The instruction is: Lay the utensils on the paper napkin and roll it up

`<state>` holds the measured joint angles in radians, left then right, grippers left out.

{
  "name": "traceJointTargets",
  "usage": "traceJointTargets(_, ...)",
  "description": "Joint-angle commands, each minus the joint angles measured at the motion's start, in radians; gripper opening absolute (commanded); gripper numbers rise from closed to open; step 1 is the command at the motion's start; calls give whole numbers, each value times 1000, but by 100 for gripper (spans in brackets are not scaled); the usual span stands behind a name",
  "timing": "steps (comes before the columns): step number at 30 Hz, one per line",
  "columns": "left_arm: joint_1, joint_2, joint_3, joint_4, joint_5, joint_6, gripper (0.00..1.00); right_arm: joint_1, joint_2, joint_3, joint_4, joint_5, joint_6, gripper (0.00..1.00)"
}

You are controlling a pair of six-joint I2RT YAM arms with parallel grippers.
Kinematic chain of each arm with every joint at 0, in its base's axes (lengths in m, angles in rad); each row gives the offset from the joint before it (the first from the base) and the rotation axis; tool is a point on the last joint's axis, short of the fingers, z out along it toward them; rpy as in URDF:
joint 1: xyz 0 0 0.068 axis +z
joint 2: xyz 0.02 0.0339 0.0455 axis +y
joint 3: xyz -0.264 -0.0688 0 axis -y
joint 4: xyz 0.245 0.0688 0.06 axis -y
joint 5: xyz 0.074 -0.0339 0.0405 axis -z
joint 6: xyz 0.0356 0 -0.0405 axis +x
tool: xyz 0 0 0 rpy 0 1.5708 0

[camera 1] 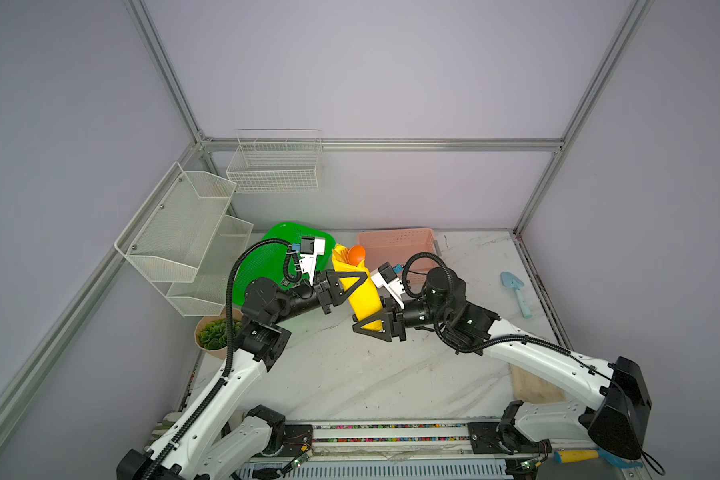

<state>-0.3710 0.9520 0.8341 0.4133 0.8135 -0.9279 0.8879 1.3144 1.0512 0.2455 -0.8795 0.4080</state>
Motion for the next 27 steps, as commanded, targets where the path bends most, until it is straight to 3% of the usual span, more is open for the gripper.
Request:
traceJointTargets(1, 9, -12, 57, 51, -20, 0, 0, 5, -31, 35, -6, 6, -20, 58)
traceJointTargets(8, 11, -18, 63, 34, -20, 9, 0, -33, -36, 58, -51, 12, -43, 64)
traceJointTargets(12, 10, -13, 67, 39, -20, 5, 0, -52, -35, 78, -76, 2, -62, 61)
traceJointTargets(14, 10, -11, 68, 40, -19, 3, 0, -52, -25, 89, -77, -15, -65, 54)
traceJointTargets(17, 10, -12, 68, 41, -19, 3, 0, -52, -4, 97, -74, -36, -68, 29)
traceJointTargets(19, 10, -12, 68, 42, -18, 3, 0, -52, 4, 97, -70, -45, -73, 18)
traceJointTargets(21, 10, -11, 68, 42, -19, 3, 0, -52, 11, 96, -73, -49, -79, 23)
traceJointTargets(24, 11, -13, 69, 43, -21, 3, 0, -52, 7, 89, -81, -28, -78, 54)
traceJointTargets(27, 13, -13, 77, 37, -21, 7, 0, -70, -34, 68, -106, 49, -71, 64)
